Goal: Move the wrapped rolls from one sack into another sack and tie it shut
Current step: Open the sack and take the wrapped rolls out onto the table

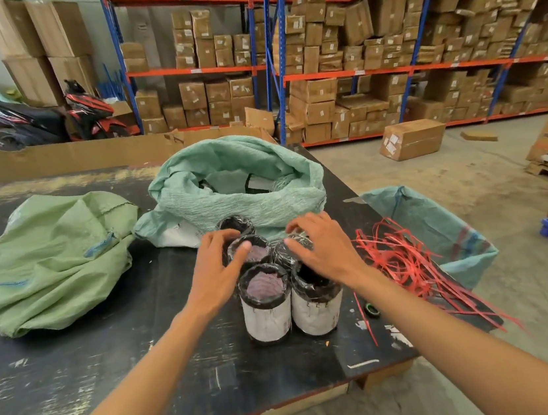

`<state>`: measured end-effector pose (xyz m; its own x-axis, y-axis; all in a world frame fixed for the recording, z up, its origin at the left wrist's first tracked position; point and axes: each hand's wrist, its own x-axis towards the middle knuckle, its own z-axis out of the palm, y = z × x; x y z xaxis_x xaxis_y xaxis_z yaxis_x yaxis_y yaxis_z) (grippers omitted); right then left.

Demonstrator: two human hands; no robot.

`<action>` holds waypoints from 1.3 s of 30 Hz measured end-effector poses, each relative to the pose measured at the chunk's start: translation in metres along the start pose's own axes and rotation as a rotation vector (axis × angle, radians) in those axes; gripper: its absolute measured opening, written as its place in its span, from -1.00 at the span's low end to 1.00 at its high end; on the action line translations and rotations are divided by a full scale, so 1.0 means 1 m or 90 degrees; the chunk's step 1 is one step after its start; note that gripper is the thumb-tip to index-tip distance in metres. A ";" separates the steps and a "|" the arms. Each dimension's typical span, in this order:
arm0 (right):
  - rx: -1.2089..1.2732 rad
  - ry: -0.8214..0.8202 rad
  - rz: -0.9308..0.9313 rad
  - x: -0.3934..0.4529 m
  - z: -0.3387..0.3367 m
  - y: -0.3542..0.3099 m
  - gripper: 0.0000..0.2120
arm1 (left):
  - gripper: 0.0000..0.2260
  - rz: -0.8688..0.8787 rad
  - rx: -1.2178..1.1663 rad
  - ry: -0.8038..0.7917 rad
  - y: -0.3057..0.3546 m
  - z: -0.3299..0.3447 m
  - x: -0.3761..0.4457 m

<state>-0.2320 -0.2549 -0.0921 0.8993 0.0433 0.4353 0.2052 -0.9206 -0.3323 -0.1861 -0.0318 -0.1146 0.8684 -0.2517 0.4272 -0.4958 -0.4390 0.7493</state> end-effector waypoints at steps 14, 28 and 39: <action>0.040 -0.176 0.027 0.249 0.090 0.069 -0.74 | -0.84 0.032 0.261 -0.114 -0.077 0.011 0.235; -0.311 -0.454 -0.113 0.365 0.191 0.122 -0.39 | -0.34 -0.298 0.577 -0.260 -0.175 0.072 0.348; -0.207 -0.320 -0.068 0.365 0.200 0.124 -0.56 | -0.69 -0.398 0.374 -0.042 -0.216 0.094 0.371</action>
<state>0.1989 -0.2753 -0.1417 0.9687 0.2471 -0.0234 0.2471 -0.9690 -0.0007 0.2426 -0.1111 -0.1655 0.9895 0.1428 -0.0207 0.1370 -0.8844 0.4461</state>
